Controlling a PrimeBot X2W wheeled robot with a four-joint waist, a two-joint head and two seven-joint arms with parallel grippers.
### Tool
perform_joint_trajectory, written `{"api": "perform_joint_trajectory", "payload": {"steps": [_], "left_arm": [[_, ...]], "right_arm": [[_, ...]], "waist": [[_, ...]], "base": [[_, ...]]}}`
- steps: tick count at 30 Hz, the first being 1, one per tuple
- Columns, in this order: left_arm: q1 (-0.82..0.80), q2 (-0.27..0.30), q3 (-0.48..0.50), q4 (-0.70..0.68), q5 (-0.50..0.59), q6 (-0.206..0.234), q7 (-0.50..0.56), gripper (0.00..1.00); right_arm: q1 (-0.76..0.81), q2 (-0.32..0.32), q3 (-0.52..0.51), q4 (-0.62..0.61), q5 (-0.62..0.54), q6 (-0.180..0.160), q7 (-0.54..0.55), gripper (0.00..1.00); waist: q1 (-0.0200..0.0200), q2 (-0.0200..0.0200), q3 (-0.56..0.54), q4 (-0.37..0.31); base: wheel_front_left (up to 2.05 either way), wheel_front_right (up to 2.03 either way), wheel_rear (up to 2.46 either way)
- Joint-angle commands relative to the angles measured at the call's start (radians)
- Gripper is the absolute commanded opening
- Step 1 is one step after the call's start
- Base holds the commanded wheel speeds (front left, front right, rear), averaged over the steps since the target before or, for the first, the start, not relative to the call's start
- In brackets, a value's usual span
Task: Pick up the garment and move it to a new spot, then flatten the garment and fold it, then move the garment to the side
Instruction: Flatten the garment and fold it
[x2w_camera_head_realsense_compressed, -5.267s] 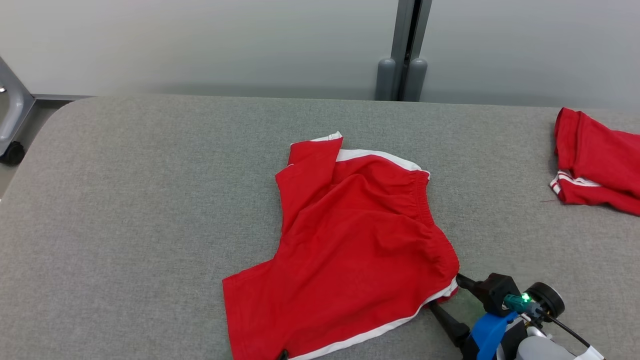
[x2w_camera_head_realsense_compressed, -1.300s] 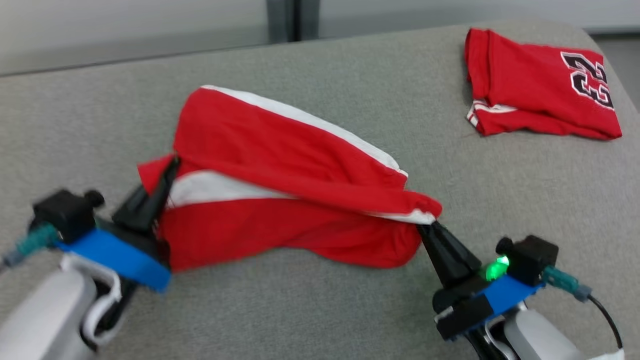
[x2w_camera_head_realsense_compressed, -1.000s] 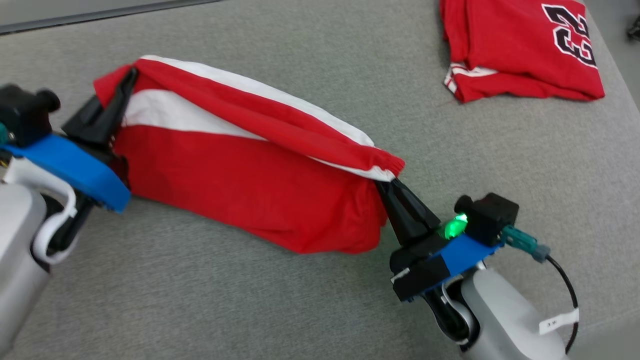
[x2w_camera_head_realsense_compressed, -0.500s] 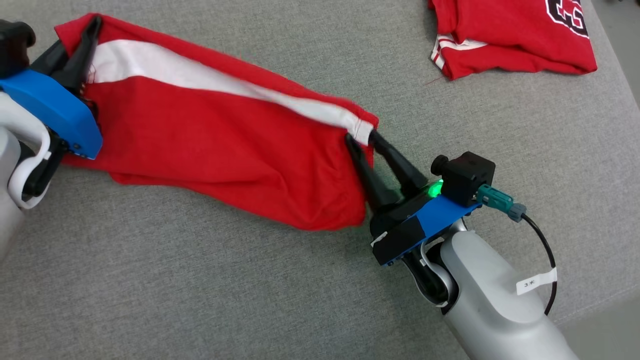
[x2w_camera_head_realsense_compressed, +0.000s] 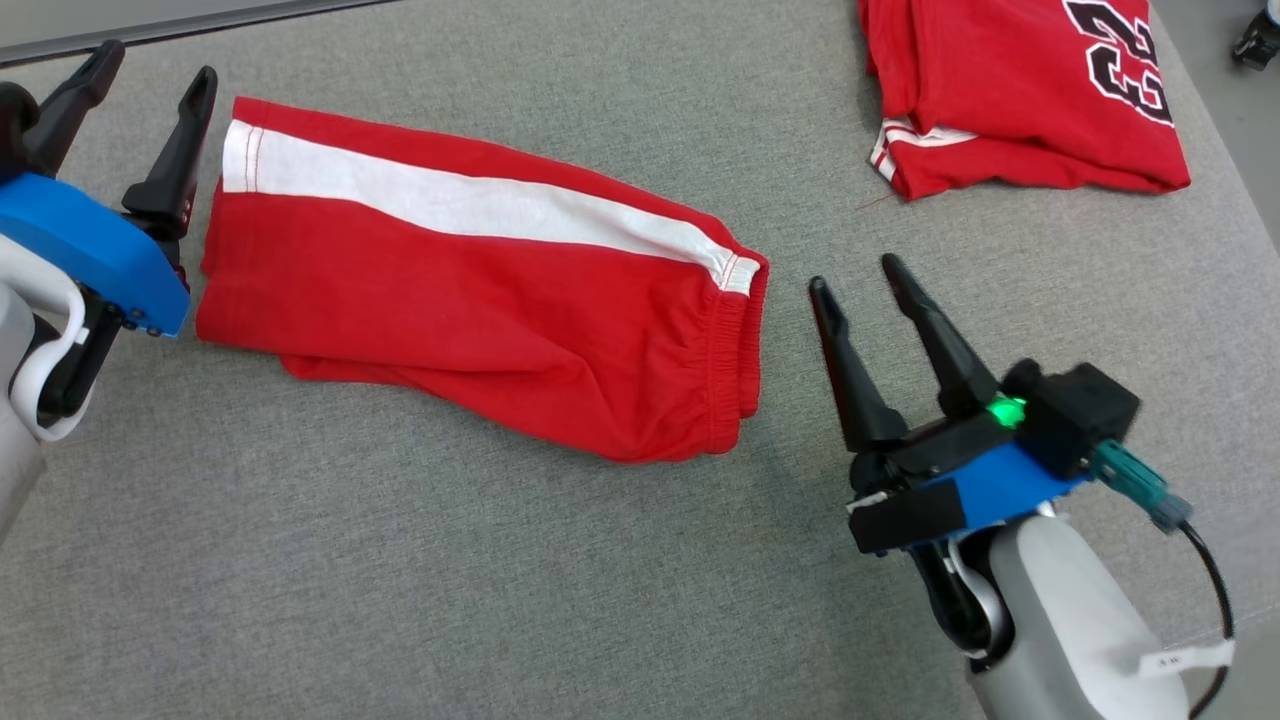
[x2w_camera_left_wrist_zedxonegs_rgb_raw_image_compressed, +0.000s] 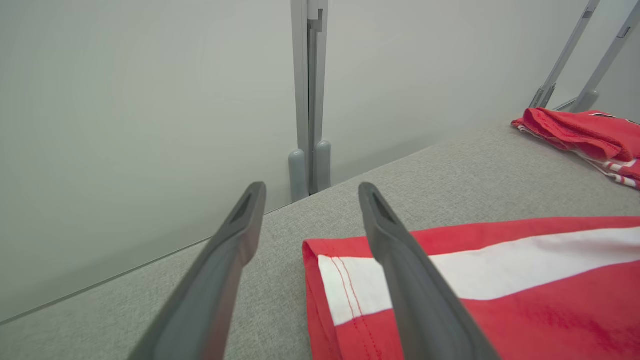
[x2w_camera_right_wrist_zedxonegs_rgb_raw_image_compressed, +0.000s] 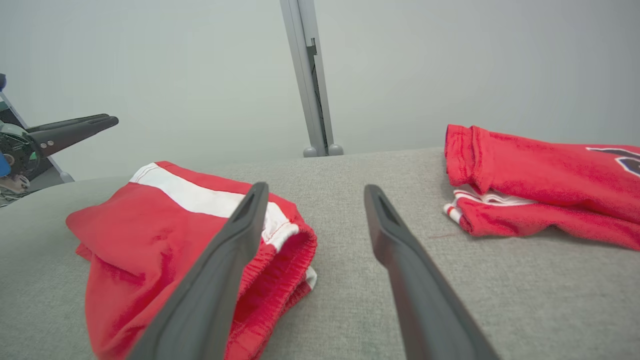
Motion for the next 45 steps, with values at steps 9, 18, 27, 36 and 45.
{"api": "perform_joint_trajectory", "payload": {"steps": [9,18,27,36,45], "left_arm": [[0.059,-0.001,0.002,0.020,-0.047,0.002,-0.009,1.00],[0.131,-0.007,-0.041,0.062,-0.141,0.002,0.031,1.00],[0.162,-0.028,-0.105,0.113,-0.190,0.002,0.099,1.00],[0.154,-0.067,-0.141,0.122,-0.223,0.001,0.121,0.00],[0.191,-0.097,-0.156,0.088,-0.241,0.001,0.046,0.00]], "right_arm": [[0.141,0.018,-0.074,-0.161,-0.096,0.000,-0.003,1.00],[0.170,0.021,-0.069,-0.187,-0.085,0.000,-0.003,1.00],[0.158,0.021,-0.059,-0.182,-0.073,0.000,-0.003,1.00],[0.152,0.021,-0.053,-0.176,-0.073,0.000,-0.003,1.00],[0.186,0.021,-0.049,-0.155,-0.084,0.000,-0.003,1.00]], "waist": [[0.0001,0.0000,-0.017,-0.018],[0.0001,0.0000,0.001,-0.040],[0.0001,0.0000,0.014,-0.044],[0.0001,0.0000,0.007,-0.041],[0.0001,0.0000,-0.061,-0.002]], "base": [[0.00,0.00,0.00],[0.00,0.00,0.00],[0.00,0.00,0.00],[0.00,0.00,0.00],[0.00,0.00,0.00]]}}
